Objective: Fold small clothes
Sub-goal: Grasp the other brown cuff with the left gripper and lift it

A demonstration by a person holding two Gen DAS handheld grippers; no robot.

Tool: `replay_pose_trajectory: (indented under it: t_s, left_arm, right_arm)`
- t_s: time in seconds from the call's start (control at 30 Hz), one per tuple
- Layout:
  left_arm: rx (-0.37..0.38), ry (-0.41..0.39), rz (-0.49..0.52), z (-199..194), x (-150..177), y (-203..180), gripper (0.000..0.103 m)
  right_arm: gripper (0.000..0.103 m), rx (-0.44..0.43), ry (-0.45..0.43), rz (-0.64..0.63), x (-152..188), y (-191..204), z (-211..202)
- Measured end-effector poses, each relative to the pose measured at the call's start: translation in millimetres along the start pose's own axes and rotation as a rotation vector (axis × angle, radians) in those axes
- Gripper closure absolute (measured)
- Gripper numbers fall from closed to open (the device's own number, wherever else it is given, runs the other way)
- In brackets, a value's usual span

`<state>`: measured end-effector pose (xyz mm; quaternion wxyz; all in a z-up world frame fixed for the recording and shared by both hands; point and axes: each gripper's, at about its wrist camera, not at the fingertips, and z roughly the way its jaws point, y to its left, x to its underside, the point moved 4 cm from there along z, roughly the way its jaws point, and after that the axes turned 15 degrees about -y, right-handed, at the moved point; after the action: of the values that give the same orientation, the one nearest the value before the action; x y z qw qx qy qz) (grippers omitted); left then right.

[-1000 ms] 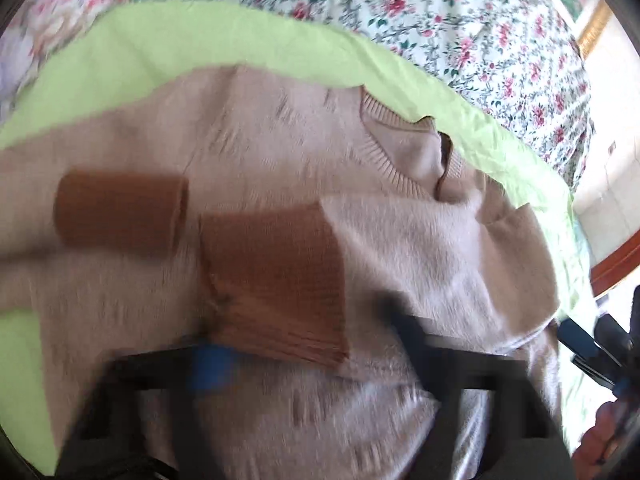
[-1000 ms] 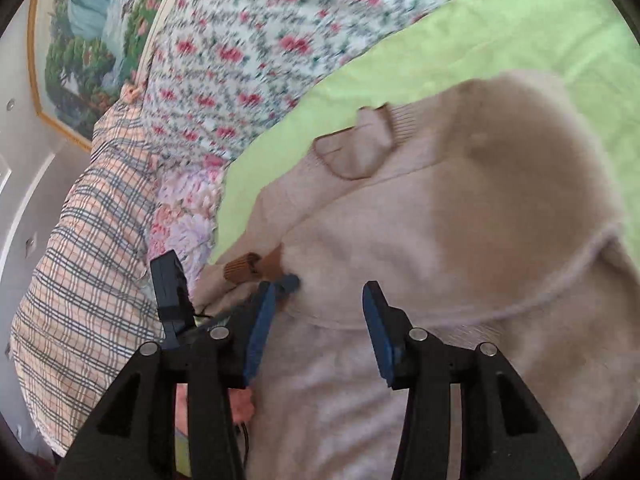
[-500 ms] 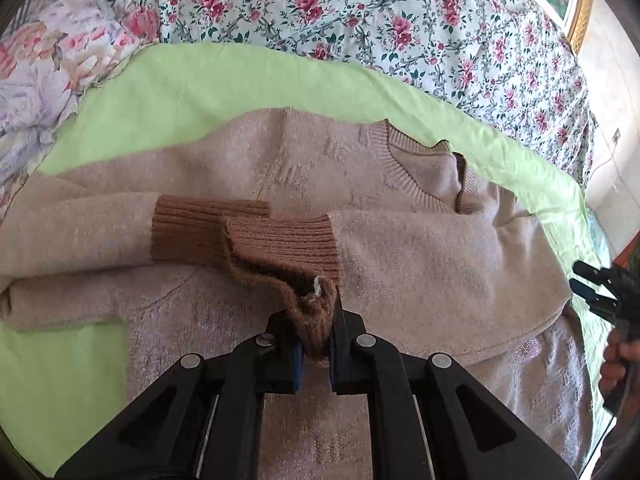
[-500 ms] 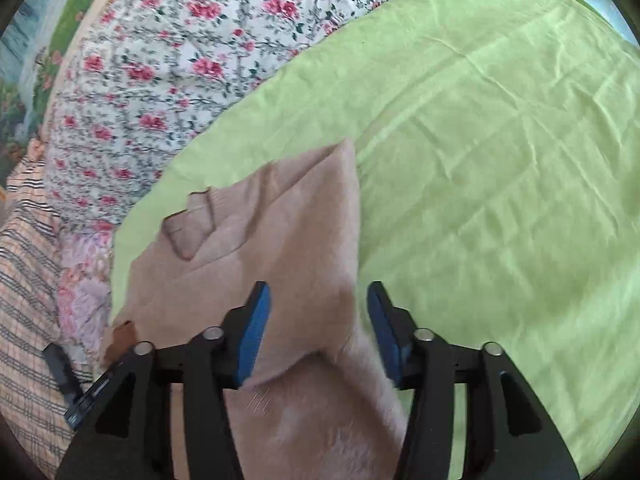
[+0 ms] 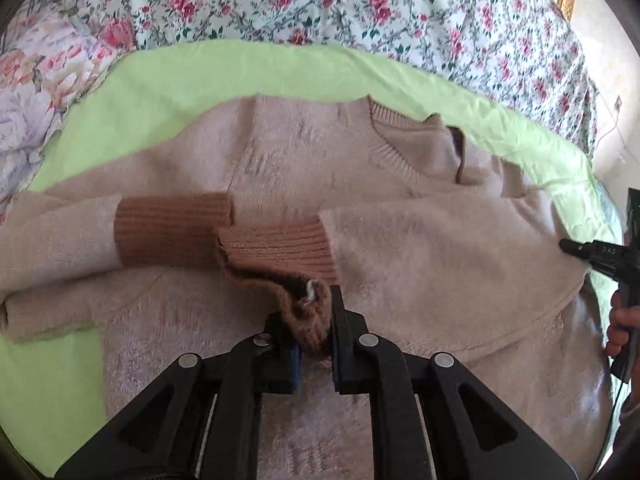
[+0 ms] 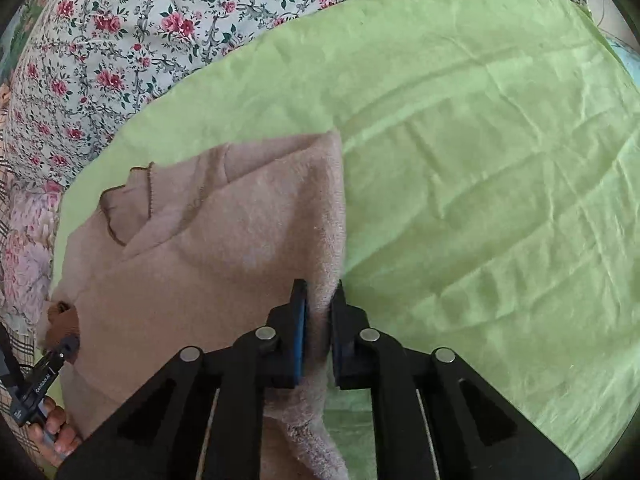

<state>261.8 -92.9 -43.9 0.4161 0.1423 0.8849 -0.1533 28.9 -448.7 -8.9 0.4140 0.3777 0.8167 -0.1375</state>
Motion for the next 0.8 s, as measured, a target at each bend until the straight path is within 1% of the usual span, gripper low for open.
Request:
replay_pose_trajectory:
  t_s: [0.03, 0.07, 0.1, 0.17, 0.2, 0.27, 0.3, 0.33, 0.37, 0.47, 0.5, 0.57, 0.6, 0.63, 0.67, 0.7, 0.73, 0.77, 0.8]
  left_arm:
    - [0.000, 0.002, -0.003, -2.2, 2.7, 2.6, 0.086]
    - [0.000, 0.000, -0.007, -6.3, 5.0, 6.3, 0.085]
    - [-0.003, -0.001, -0.011, -10.7, 7.1, 10.5, 0.080]
    - [-0.007, -0.003, -0.025, -18.7, 9.6, 18.0, 0.078]
    - [-0.010, -0.004, -0.037, -24.5, 11.8, 23.1, 0.077]
    - [-0.025, -0.006, -0.052, -34.6, 16.1, 31.0, 0.077]
    - [-0.032, -0.006, -0.056, -40.0, 18.2, 34.4, 0.077]
    - [-0.041, -0.006, -0.060, -45.8, 21.4, 39.0, 0.078]
    - [-0.053, -0.005, -0.063, -52.2, 24.5, 44.1, 0.077]
    - [-0.077, -0.013, -0.055, -71.0, 26.4, 57.0, 0.076]
    - [-0.089, -0.021, -0.042, -75.4, 23.2, 59.9, 0.072]
    - [-0.121, -0.050, 0.015, -82.0, 11.1, 62.7, 0.058]
    - [-0.146, -0.067, 0.058, -82.8, 2.9, 62.6, 0.046]
    - [-0.170, -0.081, 0.098, -81.6, -5.6, 61.4, 0.038]
    - [-0.186, -0.097, 0.145, -81.3, -12.6, 60.1, 0.036]
    - [-0.194, -0.114, 0.198, -80.5, -19.4, 57.9, 0.031]
    - [-0.203, -0.128, 0.263, -76.9, -26.2, 55.5, 0.022]
    - [-0.205, -0.132, 0.312, -73.2, -29.9, 54.1, 0.019]
    - [-0.204, -0.130, 0.378, -65.4, -32.7, 52.7, 0.018]
  right_arm:
    - [0.079, 0.023, -0.023, 0.000, -1.7, 0.1, -9.6]
    - [0.078, 0.024, -0.063, 0.005, -3.3, 4.1, -23.3]
    - [0.078, 0.005, -0.086, 0.005, -4.3, 9.0, -32.6]
    - [0.077, -0.062, -0.111, -0.009, -0.8, 25.7, -47.2]
    - [0.076, -0.132, -0.088, -0.014, 6.5, 36.7, -48.7]
    - [0.064, -0.207, -0.024, -0.013, 21.1, 50.7, -40.7]
    - [0.062, -0.197, 0.000, -0.030, 28.6, 53.7, -34.3]
    - [0.061, -0.152, 0.024, -0.055, 36.9, 52.4, -26.8]
    - [0.062, -0.134, 0.038, -0.052, 42.4, 49.7, -22.1]
    - [0.061, -0.132, 0.017, -0.023, 41.1, 52.5, -33.3]
    - [0.061, -0.148, 0.014, -0.028, 41.3, 57.7, -40.7]
    - [0.061, -0.206, 0.012, -0.024, 44.8, 69.5, -54.3]
    - [0.060, -0.236, 0.016, -0.022, 46.5, 76.3, -59.8]
    - [0.059, -0.256, 0.020, -0.022, 51.1, 81.9, -65.1]
    - [0.057, -0.272, 0.023, -0.023, 56.3, 85.6, -69.5]
    - [0.056, -0.283, 0.031, -0.023, 60.5, 89.6, -73.0]
    - [0.055, -0.290, 0.044, -0.023, 64.3, 92.9, -73.2]
    - [0.054, -0.296, 0.060, -0.021, 68.8, 96.9, -71.5]
    - [0.054, -0.306, 0.077, -0.015, 73.7, 98.1, -71.5]
